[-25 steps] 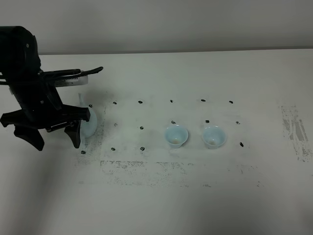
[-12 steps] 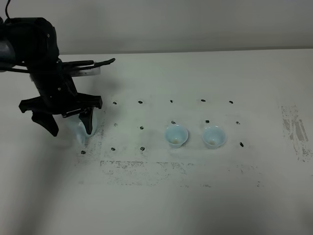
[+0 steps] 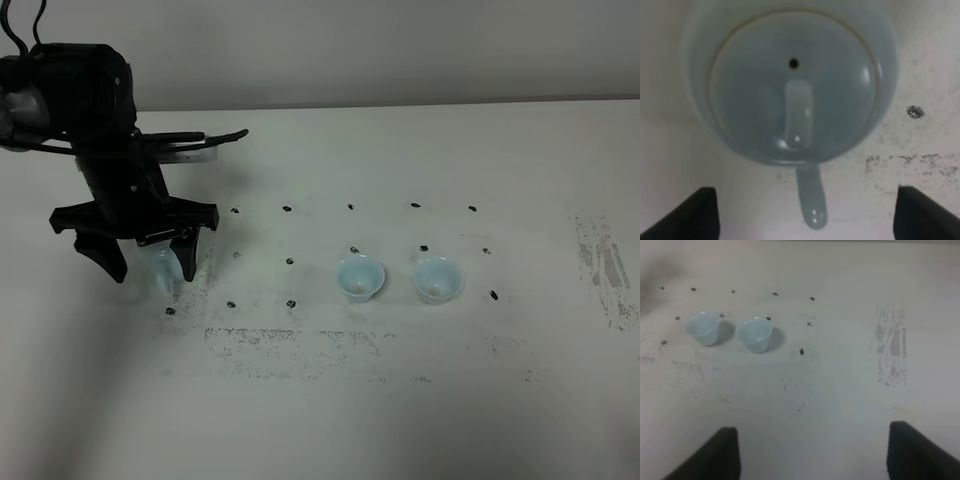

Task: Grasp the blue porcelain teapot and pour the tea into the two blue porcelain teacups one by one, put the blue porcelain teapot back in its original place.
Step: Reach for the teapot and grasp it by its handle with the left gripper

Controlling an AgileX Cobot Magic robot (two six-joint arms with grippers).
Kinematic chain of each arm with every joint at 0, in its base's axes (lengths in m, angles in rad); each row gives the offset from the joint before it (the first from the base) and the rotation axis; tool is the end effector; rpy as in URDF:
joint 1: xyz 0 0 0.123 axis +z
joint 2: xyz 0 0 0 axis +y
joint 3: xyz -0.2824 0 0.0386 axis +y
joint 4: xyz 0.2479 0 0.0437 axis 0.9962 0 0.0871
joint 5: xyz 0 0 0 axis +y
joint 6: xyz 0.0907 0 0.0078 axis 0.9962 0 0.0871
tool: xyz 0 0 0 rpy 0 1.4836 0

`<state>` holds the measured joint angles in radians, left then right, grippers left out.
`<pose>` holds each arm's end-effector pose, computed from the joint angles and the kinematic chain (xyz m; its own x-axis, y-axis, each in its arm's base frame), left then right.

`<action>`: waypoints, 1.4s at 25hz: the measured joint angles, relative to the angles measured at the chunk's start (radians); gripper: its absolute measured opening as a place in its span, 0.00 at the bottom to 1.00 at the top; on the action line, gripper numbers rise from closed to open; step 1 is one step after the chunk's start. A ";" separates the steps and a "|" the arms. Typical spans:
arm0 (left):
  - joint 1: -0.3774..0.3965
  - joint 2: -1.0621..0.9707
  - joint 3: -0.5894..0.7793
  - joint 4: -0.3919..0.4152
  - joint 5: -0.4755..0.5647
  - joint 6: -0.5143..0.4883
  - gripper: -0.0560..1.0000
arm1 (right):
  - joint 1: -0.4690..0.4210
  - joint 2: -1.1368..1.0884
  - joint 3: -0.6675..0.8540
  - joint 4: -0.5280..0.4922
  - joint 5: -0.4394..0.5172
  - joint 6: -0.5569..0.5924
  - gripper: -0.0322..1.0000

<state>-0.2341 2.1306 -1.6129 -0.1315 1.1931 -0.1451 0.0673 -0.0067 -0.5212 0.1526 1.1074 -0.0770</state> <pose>0.4012 -0.1071 0.1669 -0.9965 0.0411 0.0723 0.0330 0.9934 -0.1099 -0.0117 0.0116 0.2800 -0.4659 -0.0397 -0.8840 -0.1904 0.9801 0.0563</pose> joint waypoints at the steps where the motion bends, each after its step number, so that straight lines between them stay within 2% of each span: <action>1: -0.002 0.002 0.000 0.002 0.000 0.000 0.12 | 0.000 0.000 0.000 0.000 0.000 0.000 0.60; 23: -0.008 0.049 0.000 0.009 -0.002 -0.041 0.12 | 0.000 0.000 0.000 0.000 0.000 0.000 0.60; 30: -0.009 0.049 0.000 0.062 -0.001 -0.086 0.12 | 0.000 0.000 0.000 0.000 0.000 0.000 0.60; 35: -0.009 0.049 0.000 0.045 -0.001 -0.089 0.12 | 0.000 0.000 0.000 0.000 0.000 0.000 0.60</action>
<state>-0.2429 2.1793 -1.6129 -0.0863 1.1919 -0.2339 0.0673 -0.0067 -0.5212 0.1526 1.1074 -0.0770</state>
